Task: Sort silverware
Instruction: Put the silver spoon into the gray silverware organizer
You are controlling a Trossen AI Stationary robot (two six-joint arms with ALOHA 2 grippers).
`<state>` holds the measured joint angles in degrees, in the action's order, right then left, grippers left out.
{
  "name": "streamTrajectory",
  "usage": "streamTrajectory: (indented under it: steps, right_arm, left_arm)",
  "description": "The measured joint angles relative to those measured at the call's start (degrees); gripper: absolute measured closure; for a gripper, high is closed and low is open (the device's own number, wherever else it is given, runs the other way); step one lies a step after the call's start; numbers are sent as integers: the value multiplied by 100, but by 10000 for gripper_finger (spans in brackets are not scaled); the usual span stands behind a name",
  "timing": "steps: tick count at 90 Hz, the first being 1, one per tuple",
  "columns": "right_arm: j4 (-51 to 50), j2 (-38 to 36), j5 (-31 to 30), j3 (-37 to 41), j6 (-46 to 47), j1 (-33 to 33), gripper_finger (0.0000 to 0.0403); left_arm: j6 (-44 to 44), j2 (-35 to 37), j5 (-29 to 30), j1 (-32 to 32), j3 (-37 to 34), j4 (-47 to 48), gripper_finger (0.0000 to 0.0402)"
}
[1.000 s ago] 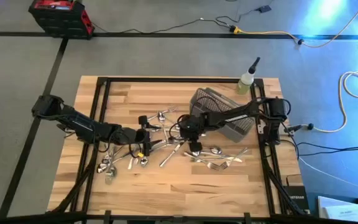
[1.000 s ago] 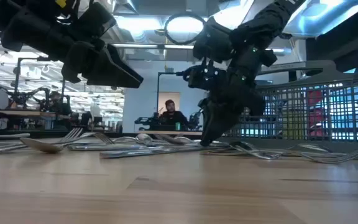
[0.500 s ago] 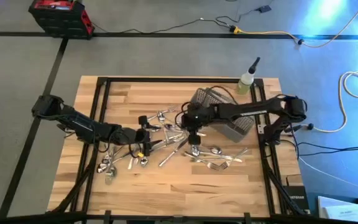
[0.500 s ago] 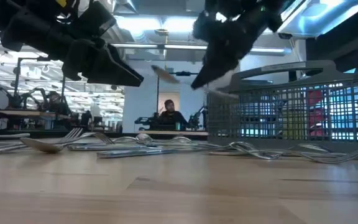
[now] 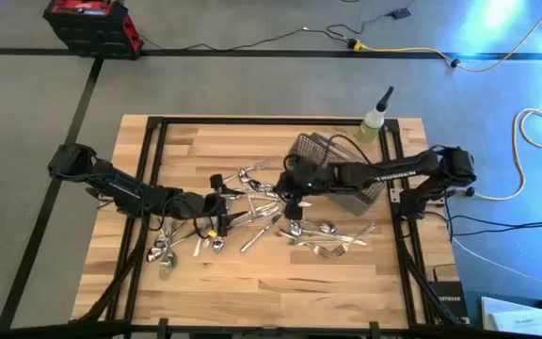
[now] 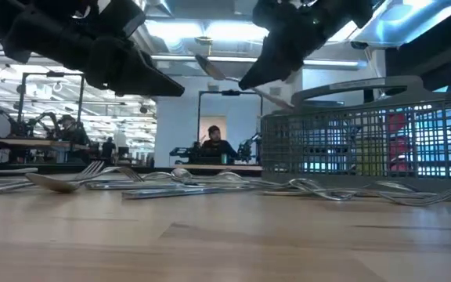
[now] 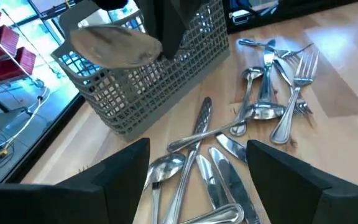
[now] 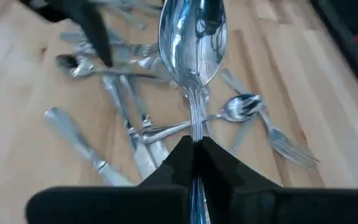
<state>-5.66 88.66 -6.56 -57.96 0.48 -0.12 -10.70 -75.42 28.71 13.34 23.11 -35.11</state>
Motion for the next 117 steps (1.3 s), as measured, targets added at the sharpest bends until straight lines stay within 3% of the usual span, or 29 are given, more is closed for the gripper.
streamTrajectory:
  steps: [20, 51, 75, 93, 117]
  right_arm:
    - [1689, -231, -902, 662, 294, -16, 403]
    - [3314, -235, -3600, 1190, 376, -28, 403]
    - [4409, -236, -4661, 1878, 924, -107, 403]
    - [4688, -236, -4825, 1994, 668, -265, 403]
    - [4703, -190, -4279, 1994, 669, -675, 403]
  left_arm:
    - [27, 0, 0, 0, 0, 6, 148]
    - [27, 0, 2, 0, 0, 4, 148]
    - [25, 0, 2, -7, 0, 12, 148]
    - [25, 0, 4, -39, 2, -4, 148]
    - [42, 0, 4, -39, 0, -5, 148]
